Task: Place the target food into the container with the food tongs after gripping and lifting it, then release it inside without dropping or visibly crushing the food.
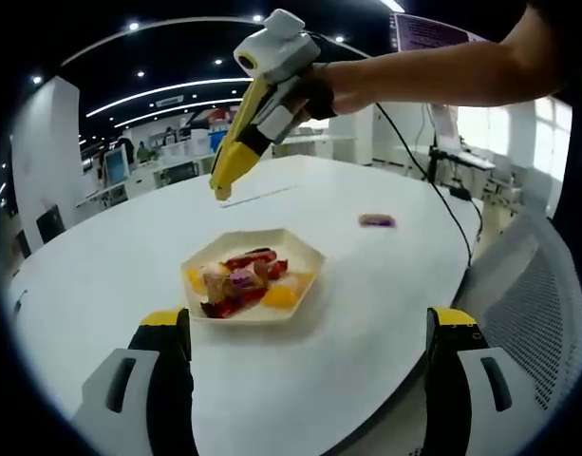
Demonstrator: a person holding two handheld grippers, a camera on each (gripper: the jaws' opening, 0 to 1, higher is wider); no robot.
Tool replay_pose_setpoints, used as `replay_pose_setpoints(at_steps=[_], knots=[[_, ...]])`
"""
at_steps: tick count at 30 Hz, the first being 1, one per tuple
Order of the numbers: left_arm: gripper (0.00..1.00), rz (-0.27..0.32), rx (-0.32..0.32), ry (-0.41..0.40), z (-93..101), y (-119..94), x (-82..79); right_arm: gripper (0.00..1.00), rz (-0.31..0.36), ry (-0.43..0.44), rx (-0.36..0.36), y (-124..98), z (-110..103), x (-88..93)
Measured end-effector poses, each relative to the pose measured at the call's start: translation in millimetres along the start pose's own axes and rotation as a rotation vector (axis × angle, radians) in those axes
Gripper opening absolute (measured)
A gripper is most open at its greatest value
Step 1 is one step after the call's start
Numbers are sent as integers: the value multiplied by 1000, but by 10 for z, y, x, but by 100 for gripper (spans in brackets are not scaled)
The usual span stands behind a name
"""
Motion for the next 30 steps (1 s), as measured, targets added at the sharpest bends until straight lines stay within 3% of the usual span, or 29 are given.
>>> replay_pose_setpoints(at_steps=[18, 30], knots=[[99, -8, 5, 10, 14, 7, 6, 29, 26, 10, 43, -280, 48, 79], [99, -13, 6, 13, 13, 17, 15, 30, 28, 58, 72, -549, 121, 426]])
Point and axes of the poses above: the point that each gripper's makers call its tool centre point, and the gripper's own axes: y roughly forward along the fingers, z roughly to its right, x roughly out of its underside, the point moved 6 cm from there along -y, roughly backward along the fingers, and after that the axes turned 4 degrees about y, right-handed, at the moved point
